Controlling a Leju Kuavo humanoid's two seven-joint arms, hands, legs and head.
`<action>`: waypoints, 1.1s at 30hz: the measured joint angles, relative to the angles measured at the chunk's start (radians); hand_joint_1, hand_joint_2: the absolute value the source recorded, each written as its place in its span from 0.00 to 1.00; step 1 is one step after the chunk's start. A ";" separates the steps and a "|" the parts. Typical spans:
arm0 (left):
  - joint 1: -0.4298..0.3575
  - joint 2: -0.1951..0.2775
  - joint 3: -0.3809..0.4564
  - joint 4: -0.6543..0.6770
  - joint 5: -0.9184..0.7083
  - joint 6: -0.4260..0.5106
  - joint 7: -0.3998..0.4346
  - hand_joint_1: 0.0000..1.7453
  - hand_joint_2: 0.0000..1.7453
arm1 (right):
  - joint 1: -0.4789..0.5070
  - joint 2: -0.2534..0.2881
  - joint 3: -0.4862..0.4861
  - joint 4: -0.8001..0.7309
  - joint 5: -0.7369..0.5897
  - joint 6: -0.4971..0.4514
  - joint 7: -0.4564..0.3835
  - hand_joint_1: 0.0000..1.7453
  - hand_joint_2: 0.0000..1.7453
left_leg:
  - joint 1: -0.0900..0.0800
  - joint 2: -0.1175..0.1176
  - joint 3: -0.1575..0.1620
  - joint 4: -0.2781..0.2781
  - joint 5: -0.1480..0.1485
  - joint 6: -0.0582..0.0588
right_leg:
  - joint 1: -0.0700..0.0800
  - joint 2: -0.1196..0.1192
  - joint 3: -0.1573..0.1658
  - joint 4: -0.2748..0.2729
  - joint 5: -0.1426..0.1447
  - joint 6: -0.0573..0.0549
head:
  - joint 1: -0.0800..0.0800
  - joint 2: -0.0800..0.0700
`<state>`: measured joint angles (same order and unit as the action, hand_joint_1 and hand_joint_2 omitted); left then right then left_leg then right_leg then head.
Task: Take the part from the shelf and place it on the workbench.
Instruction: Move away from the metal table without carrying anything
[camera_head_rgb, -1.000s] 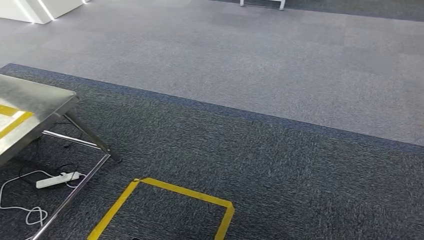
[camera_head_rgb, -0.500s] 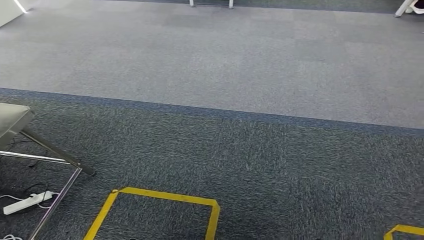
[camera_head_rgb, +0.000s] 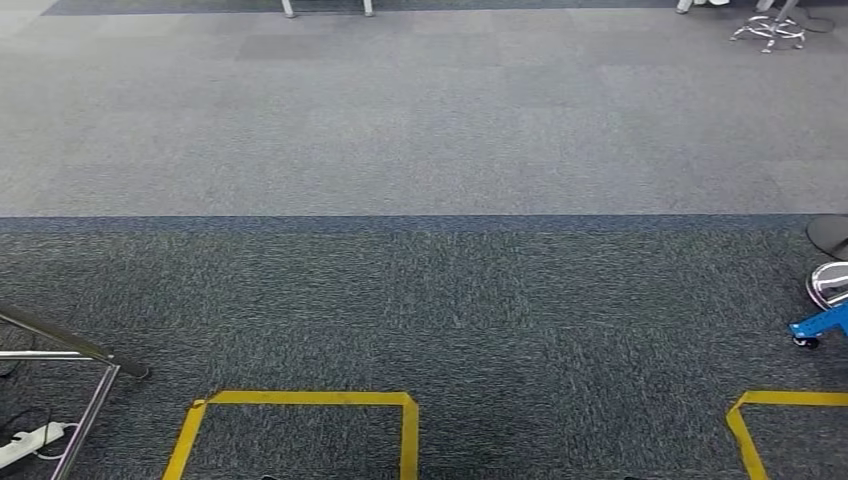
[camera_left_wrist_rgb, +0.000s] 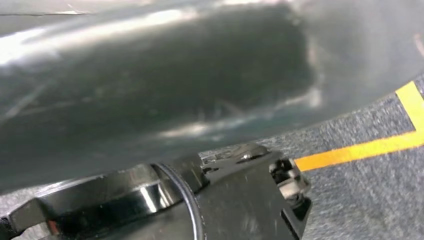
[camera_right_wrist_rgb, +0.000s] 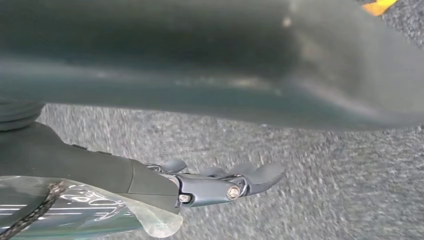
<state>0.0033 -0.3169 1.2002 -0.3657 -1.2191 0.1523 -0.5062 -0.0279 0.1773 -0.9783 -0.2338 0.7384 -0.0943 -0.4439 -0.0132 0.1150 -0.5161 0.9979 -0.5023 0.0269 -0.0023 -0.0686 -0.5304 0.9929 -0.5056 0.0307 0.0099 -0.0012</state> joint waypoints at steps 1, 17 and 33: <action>0.000 0.000 0.001 0.000 -0.006 -0.002 0.000 0.00 0.00 | 0.001 0.001 -0.003 0.000 0.001 0.001 -0.001 0.00 0.00 | 0.001 0.008 0.001 0.000 0.000 -0.004 | 0.000 0.010 -0.003 0.000 0.003 -0.007 | 0.000 0.000; -0.027 -0.004 0.112 -0.016 0.159 -0.139 -0.110 0.00 0.00 | 0.005 0.006 -0.052 -0.023 0.005 0.095 -0.105 0.00 0.00 | 0.016 -0.175 -0.008 0.008 0.006 -0.002 | -0.010 0.188 -0.040 0.007 0.038 -0.003 | -0.006 0.000; -0.061 -0.006 0.169 -0.032 0.215 -0.191 -0.130 0.00 0.00 | -0.001 0.001 -0.055 -0.028 0.052 0.110 -0.107 0.00 0.00 | 0.008 -0.003 -0.014 0.008 0.008 -0.015 | 0.002 0.021 -0.001 -0.007 0.003 -0.024 | 0.008 0.000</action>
<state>-0.0580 -0.3224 1.3693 -0.3979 -1.0044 -0.0389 -0.6363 -0.0285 0.1787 -1.0332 -0.2621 0.7903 0.0156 -0.5504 -0.0053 0.1123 -0.5298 1.0056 -0.4941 0.0116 -0.0003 -0.0472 -0.5310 0.9857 -0.5028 0.0065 0.0177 -0.0013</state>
